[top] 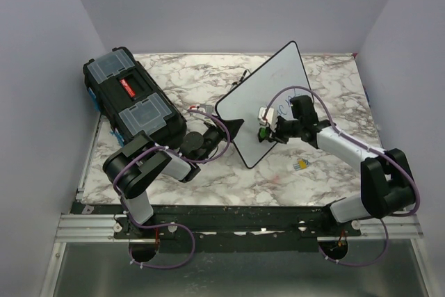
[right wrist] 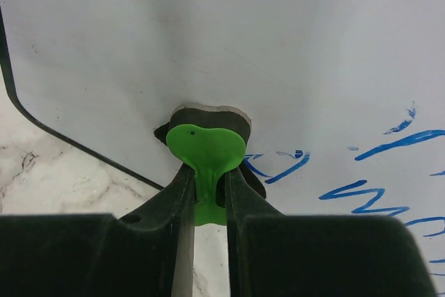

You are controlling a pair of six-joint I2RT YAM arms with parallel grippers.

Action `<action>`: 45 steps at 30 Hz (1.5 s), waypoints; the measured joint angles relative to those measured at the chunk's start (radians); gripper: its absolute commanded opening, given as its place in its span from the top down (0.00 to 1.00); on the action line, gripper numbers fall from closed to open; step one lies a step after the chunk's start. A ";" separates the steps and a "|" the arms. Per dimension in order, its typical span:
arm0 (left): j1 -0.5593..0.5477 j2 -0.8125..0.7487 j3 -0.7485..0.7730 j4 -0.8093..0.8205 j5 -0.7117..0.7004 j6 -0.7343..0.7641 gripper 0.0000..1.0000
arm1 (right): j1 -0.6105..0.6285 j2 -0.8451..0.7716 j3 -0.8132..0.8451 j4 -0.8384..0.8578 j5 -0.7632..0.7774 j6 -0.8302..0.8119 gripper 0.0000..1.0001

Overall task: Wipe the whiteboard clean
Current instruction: Erase the whiteboard at the center of the board.

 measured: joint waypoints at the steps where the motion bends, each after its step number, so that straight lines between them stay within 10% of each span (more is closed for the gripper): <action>1: 0.000 0.000 0.000 0.000 0.000 0.000 1.00 | 0.000 0.003 0.005 -0.006 -0.003 0.002 0.99; 15: 0.000 0.000 0.000 0.000 0.002 -0.002 1.00 | 0.005 -0.041 0.004 0.248 0.172 0.299 0.99; 27: -0.004 0.002 0.000 -0.001 0.031 -0.015 1.00 | -0.005 -0.050 -0.013 0.042 0.048 0.039 0.99; 45: -0.003 0.003 0.000 0.000 0.026 -0.015 1.00 | -0.005 -0.078 -0.041 0.247 0.137 0.206 0.99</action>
